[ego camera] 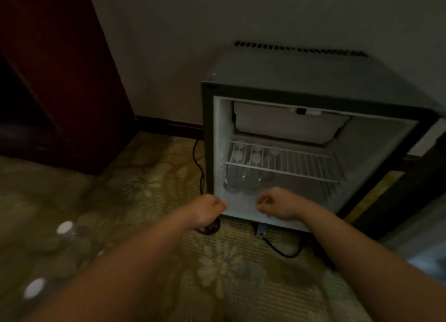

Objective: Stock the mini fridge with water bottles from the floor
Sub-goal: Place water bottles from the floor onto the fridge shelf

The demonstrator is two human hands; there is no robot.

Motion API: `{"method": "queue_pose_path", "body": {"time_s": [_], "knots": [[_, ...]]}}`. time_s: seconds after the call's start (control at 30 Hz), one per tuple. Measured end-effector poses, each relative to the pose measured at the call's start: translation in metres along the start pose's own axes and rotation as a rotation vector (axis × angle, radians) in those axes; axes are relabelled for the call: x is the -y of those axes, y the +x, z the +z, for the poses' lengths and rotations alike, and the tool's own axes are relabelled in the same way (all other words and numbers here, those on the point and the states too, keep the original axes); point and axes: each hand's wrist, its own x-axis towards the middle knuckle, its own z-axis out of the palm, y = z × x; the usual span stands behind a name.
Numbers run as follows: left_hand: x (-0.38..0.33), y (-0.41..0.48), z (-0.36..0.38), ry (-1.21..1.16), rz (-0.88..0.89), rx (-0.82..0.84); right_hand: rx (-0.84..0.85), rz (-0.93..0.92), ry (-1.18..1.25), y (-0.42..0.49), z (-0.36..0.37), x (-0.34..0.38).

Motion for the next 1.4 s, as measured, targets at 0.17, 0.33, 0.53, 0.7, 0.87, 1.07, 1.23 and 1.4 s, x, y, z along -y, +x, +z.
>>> {"method": "queue_pose_path", "body": {"time_s": [0.17, 0.33, 0.53, 0.7, 0.87, 1.07, 1.23, 1.4], "knots": [[0.02, -0.089, -0.03, 0.021, 0.052, -0.141, -0.011, -0.137, -0.087, -0.061, -0.013, 0.068], [0.045, -0.166, -0.06, 0.134, 0.051, -0.226, -0.011, -0.255, -0.231, -0.109, -0.003, 0.141], [0.095, -0.251, -0.065, 0.218, 0.026, -0.291, 0.022, -0.361, -0.289, -0.155, 0.045, 0.227], [0.17, -0.309, -0.053, 0.059, -0.067, -0.385, 0.099, -0.453, -0.308, -0.177, 0.114, 0.29], [0.246, -0.351, -0.029, -0.077, -0.204, -0.419, 0.214, -0.511, -0.323, -0.179, 0.184, 0.327], [0.322, -0.376, 0.005, -0.284, -0.343, -0.428, 0.34, -0.505, -0.311, -0.165, 0.255, 0.358], [0.371, -0.376, 0.035, -0.452, -0.462, -0.439, 0.329, -0.492, -0.29, -0.142, 0.309, 0.366], [0.402, -0.36, 0.049, -0.621, -0.575, -0.571, 0.326, -0.503, -0.325, -0.121, 0.352, 0.376]]}}
